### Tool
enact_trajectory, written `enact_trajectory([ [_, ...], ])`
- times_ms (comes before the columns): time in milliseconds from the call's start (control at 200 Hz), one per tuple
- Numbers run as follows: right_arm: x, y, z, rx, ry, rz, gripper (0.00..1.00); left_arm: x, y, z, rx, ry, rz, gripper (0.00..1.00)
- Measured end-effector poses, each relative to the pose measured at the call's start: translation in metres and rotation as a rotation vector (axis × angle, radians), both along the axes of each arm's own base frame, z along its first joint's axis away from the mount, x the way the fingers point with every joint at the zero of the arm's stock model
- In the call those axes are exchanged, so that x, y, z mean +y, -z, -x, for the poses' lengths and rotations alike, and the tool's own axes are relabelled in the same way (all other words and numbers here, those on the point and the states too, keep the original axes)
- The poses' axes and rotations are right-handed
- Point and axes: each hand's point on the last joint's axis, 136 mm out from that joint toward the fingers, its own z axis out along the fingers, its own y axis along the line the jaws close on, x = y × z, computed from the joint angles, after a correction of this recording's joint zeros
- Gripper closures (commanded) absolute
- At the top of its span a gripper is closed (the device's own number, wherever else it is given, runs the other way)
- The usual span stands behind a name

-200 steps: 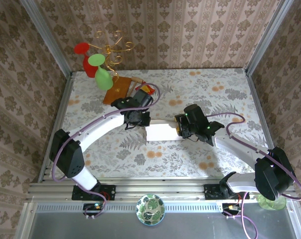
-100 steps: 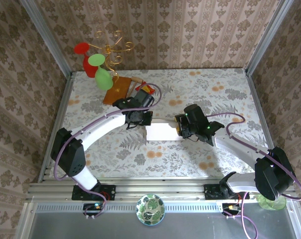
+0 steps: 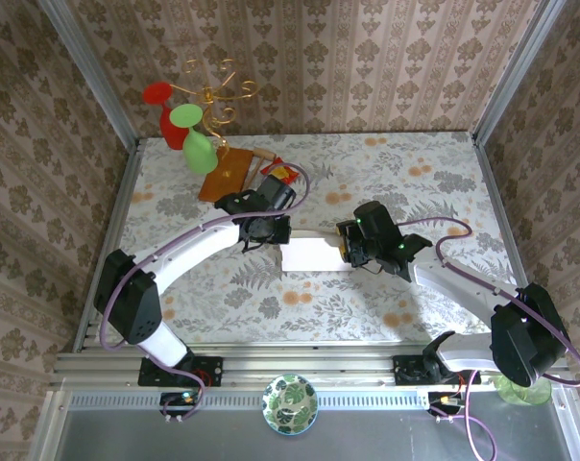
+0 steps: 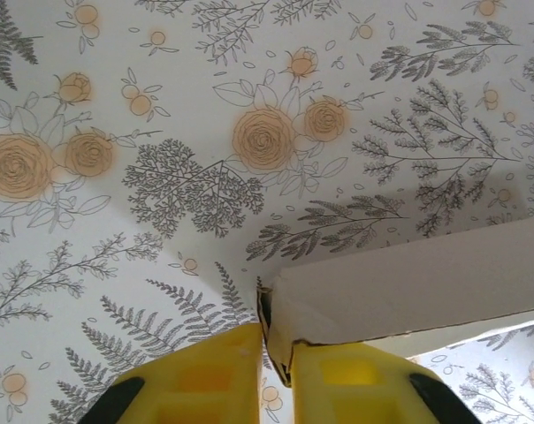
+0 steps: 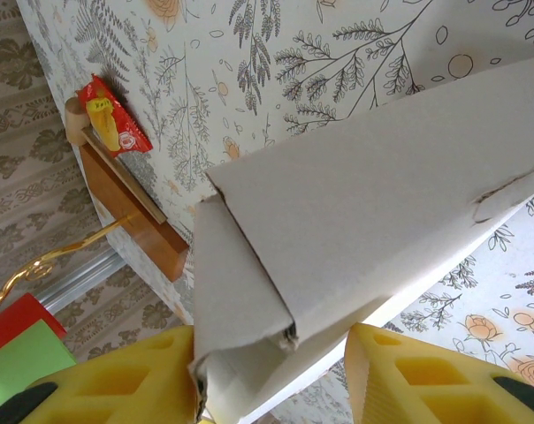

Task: Fold the paper box

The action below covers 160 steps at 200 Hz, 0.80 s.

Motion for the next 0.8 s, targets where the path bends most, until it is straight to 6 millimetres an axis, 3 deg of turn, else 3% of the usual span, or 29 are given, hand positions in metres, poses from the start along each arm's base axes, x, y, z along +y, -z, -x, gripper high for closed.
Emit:
enact_trajectory([
  [325,0.0001,0.0000,0.0001,-0.004,-0.008,0.006,0.54,0.0017,-0.0009,0.0005,-0.001,0.005,-0.012,0.81],
  [635,0.0001,-0.0001,-0.0001,-0.005,-0.007,0.006,0.54,0.0035,-0.0049,-0.0021,-0.017,0.017,-0.028,0.75],
  [800,0.0004,-0.0003,-0.0003,-0.006,-0.008,0.005,0.54,0.0028,-0.0053,-0.0029,-0.019,0.026,-0.025,0.81],
])
